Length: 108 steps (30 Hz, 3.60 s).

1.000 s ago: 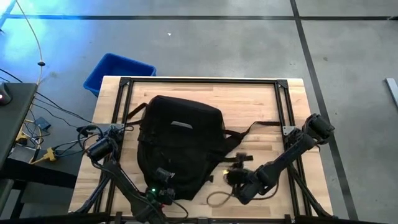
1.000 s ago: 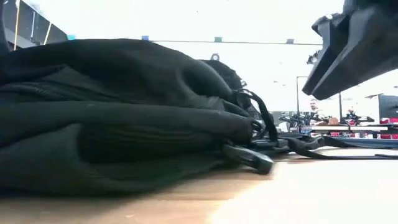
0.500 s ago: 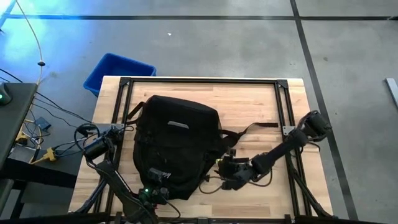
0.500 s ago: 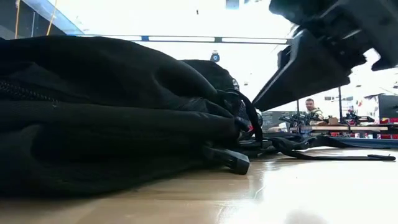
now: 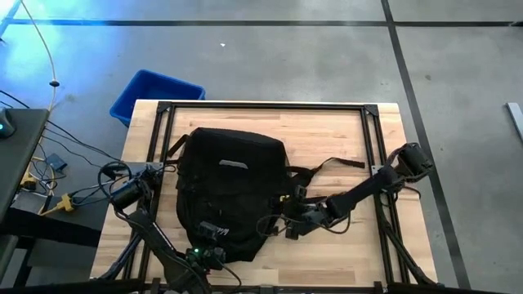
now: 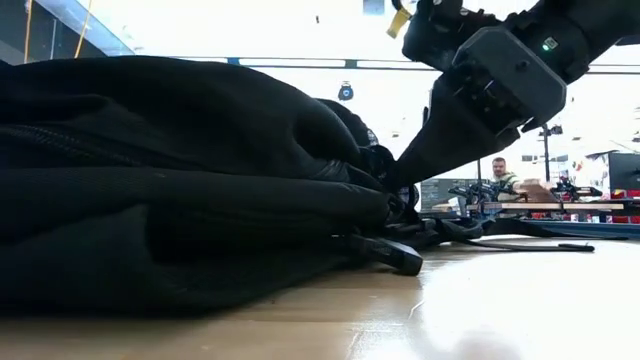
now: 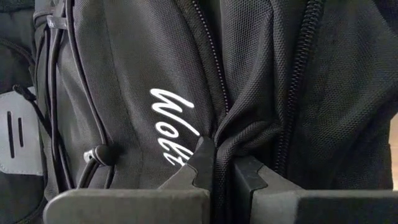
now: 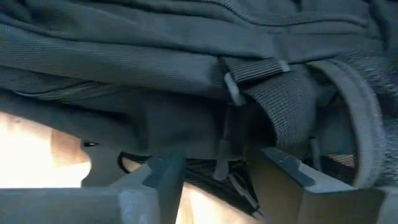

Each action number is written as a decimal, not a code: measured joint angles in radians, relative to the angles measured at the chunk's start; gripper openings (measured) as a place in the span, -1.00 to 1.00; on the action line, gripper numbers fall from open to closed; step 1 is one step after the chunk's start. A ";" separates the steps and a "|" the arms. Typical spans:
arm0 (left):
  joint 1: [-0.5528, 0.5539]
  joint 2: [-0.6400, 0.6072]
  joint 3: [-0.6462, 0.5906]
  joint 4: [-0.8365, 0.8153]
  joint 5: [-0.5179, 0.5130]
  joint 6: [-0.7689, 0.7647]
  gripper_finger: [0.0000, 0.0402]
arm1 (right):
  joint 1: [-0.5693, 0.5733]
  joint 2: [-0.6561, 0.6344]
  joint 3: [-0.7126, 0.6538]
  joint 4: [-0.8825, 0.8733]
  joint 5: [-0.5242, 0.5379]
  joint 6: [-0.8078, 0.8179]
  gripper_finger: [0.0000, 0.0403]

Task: Unpack backpack
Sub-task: Open the backpack

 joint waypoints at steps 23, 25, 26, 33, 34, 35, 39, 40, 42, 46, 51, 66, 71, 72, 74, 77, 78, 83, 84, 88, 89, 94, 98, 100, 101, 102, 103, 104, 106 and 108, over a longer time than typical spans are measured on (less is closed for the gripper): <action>0.110 0.000 0.081 0.032 -0.068 -0.048 -0.83 | 0.024 -0.026 0.002 -0.230 -0.064 0.089 -1.00; 0.117 0.001 0.159 -0.030 -0.023 -0.054 -0.70 | 0.041 -0.051 0.002 -0.288 -0.030 0.110 -1.00; 0.121 0.001 0.201 -0.049 0.001 -0.054 -0.64 | 0.048 -0.063 0.002 -0.306 -0.019 0.119 -1.00; 0.164 0.000 0.456 -0.094 0.000 -0.009 -0.34 | 0.073 -0.090 0.002 -0.323 0.010 0.127 -1.00; 0.174 0.000 0.476 -0.094 -0.014 0.000 -0.32 | 0.073 -0.089 0.002 -0.322 0.011 0.142 -1.00; 0.186 0.000 0.492 -0.093 -0.016 0.003 -0.31 | 0.070 -0.086 0.002 -0.322 0.016 0.167 -1.00; 0.219 -0.001 0.506 -0.096 0.027 0.009 -0.31 | 0.044 -0.079 0.001 -0.338 0.051 0.192 -0.92; 0.223 0.000 0.502 -0.097 0.033 0.011 -0.31 | 0.035 -0.079 0.001 -0.338 0.052 0.182 -0.86; 0.228 0.000 0.493 -0.096 0.037 0.029 -0.31 | 0.018 -0.079 0.001 -0.331 0.052 0.166 -0.70; 0.243 0.000 0.477 -0.093 0.037 0.057 -0.31 | -0.009 -0.073 0.001 -0.313 0.050 0.135 -0.29; 0.287 0.000 0.464 -0.067 0.027 0.121 -0.32 | -0.031 -0.029 0.000 -0.245 0.050 0.077 -0.02; 0.521 0.004 0.464 0.141 -0.025 0.475 -0.32 | -0.026 0.031 0.000 -0.254 0.104 0.071 -0.97; 0.655 0.029 0.464 0.132 -0.041 0.492 -0.32 | 0.058 0.000 0.001 -0.306 0.117 0.074 -0.99; 0.679 0.037 0.464 0.133 -0.039 0.499 -0.32 | 0.078 -0.003 0.001 -0.314 0.124 0.074 -0.99; 0.725 0.056 0.464 0.135 -0.036 0.505 -0.32 | 0.111 -0.003 0.001 -0.317 0.130 0.074 -1.00; 0.783 0.080 0.463 0.132 -0.026 0.516 -0.32 | 0.140 -0.003 0.001 -0.319 0.128 0.066 -1.00; 0.798 0.087 0.463 0.129 -0.023 0.517 -0.32 | 0.145 -0.003 0.001 -0.316 0.126 0.054 -1.00; 0.869 0.135 0.464 0.165 0.017 0.534 -0.32 | 0.163 -0.003 0.001 -0.313 0.130 0.044 -1.00; 0.885 0.151 0.464 0.180 0.026 0.535 -0.32 | 0.163 -0.003 0.001 -0.316 0.129 0.044 -1.00; 0.938 0.203 0.465 0.189 0.019 0.536 -0.32 | 0.163 -0.003 0.001 -0.316 0.130 0.044 -1.00; 0.950 0.214 0.465 0.169 0.003 0.518 -0.32 | 0.163 -0.003 0.002 -0.316 0.130 0.044 -1.00; 1.013 0.251 0.465 0.035 -0.076 0.415 -0.40 | 0.171 -0.003 0.002 -0.317 0.129 0.026 -1.00; 1.057 0.266 0.465 -0.073 -0.098 0.333 -0.50 | 0.185 -0.003 0.001 -0.314 0.118 0.026 -1.00; 1.077 0.268 0.460 -0.120 -0.099 0.295 -0.55 | 0.193 -0.013 0.002 -0.314 0.117 0.026 -1.00; 1.087 0.267 0.444 -0.127 -0.102 0.276 -0.57 | 0.197 -0.021 0.002 -0.311 0.117 0.026 -1.00; 1.095 0.262 0.424 -0.129 -0.108 0.258 -0.59 | 0.202 -0.029 0.009 -0.312 0.112 0.027 -1.00; 1.103 0.256 0.401 -0.130 -0.113 0.236 -0.61 | 0.210 -0.037 0.018 -0.308 0.107 0.027 -1.00; 1.112 0.252 0.377 -0.133 -0.118 0.217 -0.63 | 0.217 -0.043 0.030 -0.308 0.097 0.026 -1.00; 1.129 0.248 0.329 -0.141 -0.119 0.183 -0.65 | 0.236 -0.054 0.064 -0.301 0.079 0.014 -1.00; 1.142 0.247 0.281 -0.130 -0.107 0.156 -0.67 | 0.252 -0.055 0.096 -0.279 0.066 -0.019 -1.00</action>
